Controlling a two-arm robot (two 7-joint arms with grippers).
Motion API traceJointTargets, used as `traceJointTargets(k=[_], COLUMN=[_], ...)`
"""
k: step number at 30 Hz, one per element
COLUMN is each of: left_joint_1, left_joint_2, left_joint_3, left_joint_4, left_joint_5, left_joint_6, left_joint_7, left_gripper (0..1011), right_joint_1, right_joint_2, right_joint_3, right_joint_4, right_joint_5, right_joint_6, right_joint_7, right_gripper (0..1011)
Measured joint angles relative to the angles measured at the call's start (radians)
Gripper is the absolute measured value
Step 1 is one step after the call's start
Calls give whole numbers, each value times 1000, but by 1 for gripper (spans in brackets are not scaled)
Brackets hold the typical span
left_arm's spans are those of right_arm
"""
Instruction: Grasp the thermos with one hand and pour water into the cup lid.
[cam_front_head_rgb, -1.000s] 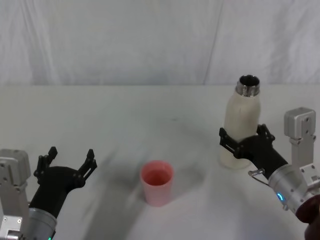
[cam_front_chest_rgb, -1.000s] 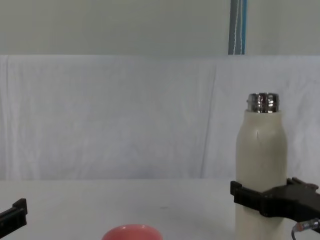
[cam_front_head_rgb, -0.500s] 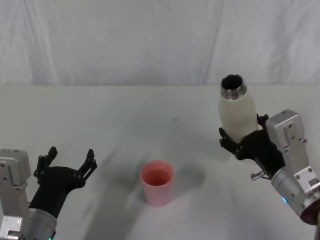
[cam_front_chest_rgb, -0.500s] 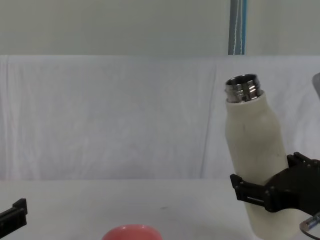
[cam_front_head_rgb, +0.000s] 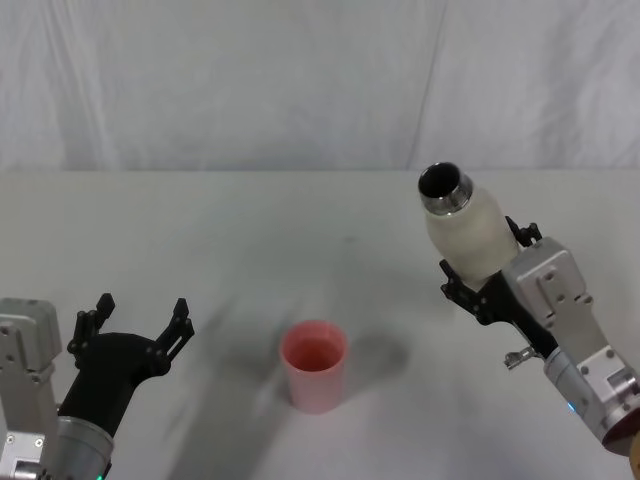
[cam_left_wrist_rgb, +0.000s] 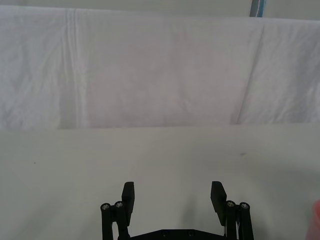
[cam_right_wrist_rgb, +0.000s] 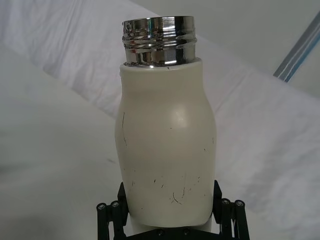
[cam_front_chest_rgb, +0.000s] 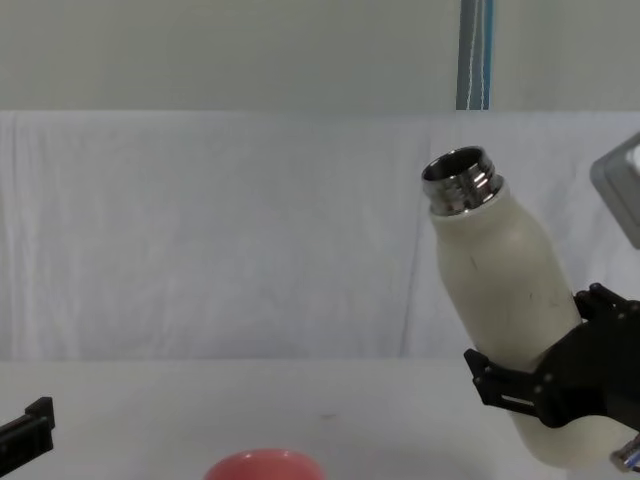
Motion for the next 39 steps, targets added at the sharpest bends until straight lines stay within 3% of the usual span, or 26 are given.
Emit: traceJointTargets(k=[29,39], left_joint_1=[0,0], left_joint_2=[0,0], left_joint_3=[0,0], left_joint_4=[0,0], left_joint_5=[0,0], left_joint_6=[0,0], left_joint_7=[0,0], left_gripper=[1001,1001], right_joint_1=[0,10], right_joint_2=[38,38], right_joint_3=[-82,-107], right_joint_4=[12,49], right_joint_5=[-415,-501], right_joint_6=[-22,-32], right_joint_7=[-85,-133], right_gripper=[960,960])
